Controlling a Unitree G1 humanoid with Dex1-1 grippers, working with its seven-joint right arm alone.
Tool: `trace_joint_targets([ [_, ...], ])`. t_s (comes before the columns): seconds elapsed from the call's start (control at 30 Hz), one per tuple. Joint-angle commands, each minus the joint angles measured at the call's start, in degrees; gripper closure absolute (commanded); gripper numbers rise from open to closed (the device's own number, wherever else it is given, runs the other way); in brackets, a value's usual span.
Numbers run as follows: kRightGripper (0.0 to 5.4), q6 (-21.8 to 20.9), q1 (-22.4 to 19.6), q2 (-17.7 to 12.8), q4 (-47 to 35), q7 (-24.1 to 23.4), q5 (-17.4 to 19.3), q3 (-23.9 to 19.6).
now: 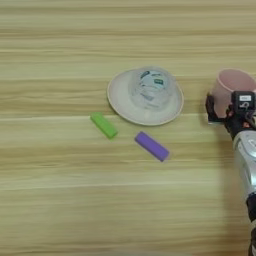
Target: Move the objects on the table
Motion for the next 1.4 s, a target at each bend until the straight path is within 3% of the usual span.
trace_joint_targets([
  [0.03,1.03,-1.54,-4.06,-2.22,-2.24,0.18,0.84,-0.6],
  [0.43,1.19,-0.62,-1.78,-1.69,-5.83,0.4,1.41,-0.55],
  [1.07,1.21,6.62,16.55,3.42,-29.53,1.57,2.41,1.84],
  [1.4,1.21,6.92,18.65,4.46,-28.85,1.51,1.95,2.38],
])
